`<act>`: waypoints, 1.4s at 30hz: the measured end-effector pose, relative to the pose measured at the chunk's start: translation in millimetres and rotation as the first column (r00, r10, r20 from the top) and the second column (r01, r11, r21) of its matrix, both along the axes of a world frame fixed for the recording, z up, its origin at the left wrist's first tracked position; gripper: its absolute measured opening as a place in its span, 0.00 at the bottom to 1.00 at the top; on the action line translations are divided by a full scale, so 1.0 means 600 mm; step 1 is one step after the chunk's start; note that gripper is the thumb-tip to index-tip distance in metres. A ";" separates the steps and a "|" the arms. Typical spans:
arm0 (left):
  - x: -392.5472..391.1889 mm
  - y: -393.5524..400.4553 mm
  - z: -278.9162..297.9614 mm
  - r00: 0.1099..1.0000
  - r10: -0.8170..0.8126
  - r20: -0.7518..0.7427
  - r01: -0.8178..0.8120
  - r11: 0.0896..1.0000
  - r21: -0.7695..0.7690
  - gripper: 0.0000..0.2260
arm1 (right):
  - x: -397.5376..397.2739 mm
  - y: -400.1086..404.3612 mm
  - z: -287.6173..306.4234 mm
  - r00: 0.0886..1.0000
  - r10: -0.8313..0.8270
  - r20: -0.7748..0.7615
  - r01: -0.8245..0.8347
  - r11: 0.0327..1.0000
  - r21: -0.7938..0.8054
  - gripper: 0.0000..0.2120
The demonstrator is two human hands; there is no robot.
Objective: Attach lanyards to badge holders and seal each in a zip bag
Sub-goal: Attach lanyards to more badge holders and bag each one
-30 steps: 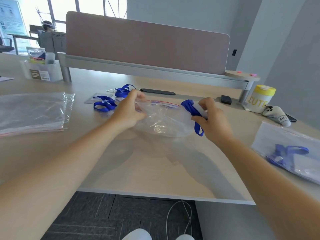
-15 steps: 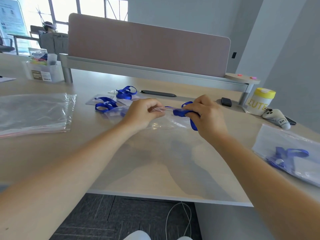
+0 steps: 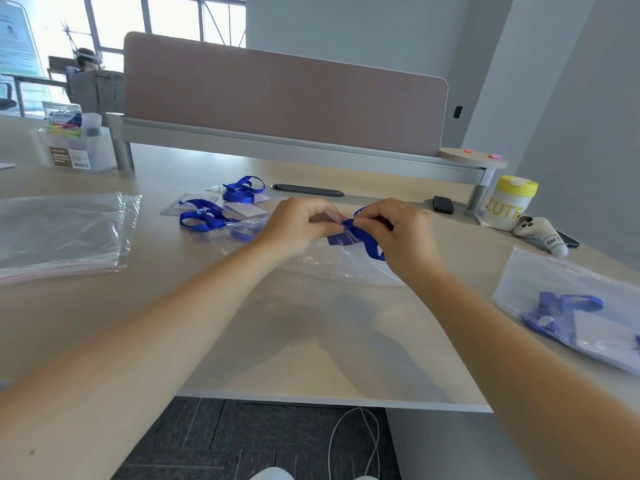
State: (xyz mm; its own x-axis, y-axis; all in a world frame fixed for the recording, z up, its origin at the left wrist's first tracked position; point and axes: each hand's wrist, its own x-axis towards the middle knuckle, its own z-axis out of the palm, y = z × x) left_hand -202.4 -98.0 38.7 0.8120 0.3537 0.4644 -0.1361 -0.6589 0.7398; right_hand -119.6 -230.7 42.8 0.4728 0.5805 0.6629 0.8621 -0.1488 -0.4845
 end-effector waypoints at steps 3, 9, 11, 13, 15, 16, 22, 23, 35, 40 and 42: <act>0.000 0.001 0.000 1.000 0.002 0.020 0.000 0.996 -0.093 0.07 | 0.005 -0.006 -0.004 0.998 -0.013 0.058 0.015 0.999 -0.034 0.08; 0.003 -0.010 0.021 0.988 0.046 0.150 0.005 0.946 -0.324 0.08 | 0.004 -0.015 -0.001 0.997 -0.001 0.076 0.012 0.990 -0.139 0.15; 0.004 -0.008 0.025 0.980 0.081 0.182 -0.001 0.915 -0.404 0.10 | 0.006 -0.018 0.003 0.999 -0.024 0.027 0.029 0.976 -0.214 0.23; 0.006 0.001 0.026 0.973 0.127 0.192 -0.035 0.906 -0.421 0.10 | 0.010 -0.022 0.007 0.999 -0.049 0.005 0.049 0.963 -0.265 0.25; 0.005 0.008 0.025 0.969 0.152 0.193 -0.053 0.896 -0.441 0.11 | 0.012 -0.025 0.010 0.998 -0.061 -0.018 0.053 0.959 -0.279 0.21; 0.005 0.010 0.025 0.969 0.155 0.193 -0.053 0.890 -0.452 0.11 | 0.014 -0.024 0.011 0.997 -0.058 -0.042 0.045 0.964 -0.260 0.16; -0.002 0.010 0.034 0.968 0.166 0.190 -0.062 0.886 -0.459 0.10 | 0.013 -0.016 0.024 0.983 -0.075 -0.165 0.064 0.996 -0.068 0.06; -0.002 0.010 0.035 0.969 0.159 0.190 -0.056 0.887 -0.459 0.10 | 0.014 -0.015 0.025 0.983 -0.079 -0.167 0.070 0.996 -0.059 0.04; -0.004 0.022 0.051 0.953 0.246 0.178 -0.104 0.816 -0.568 0.09 | 0.013 -0.025 0.021 1.000 -0.026 0.002 0.026 0.969 -0.246 0.15; -0.003 0.030 0.055 0.936 0.291 0.197 -0.115 0.784 -0.610 0.08 | 0.013 -0.025 0.026 0.991 -0.109 0.079 0.125 0.966 -0.225 0.12; -0.004 0.038 0.056 0.922 0.321 0.215 -0.116 0.761 -0.639 0.08 | 0.017 -0.027 0.031 0.987 -0.136 0.086 0.150 0.973 -0.175 0.09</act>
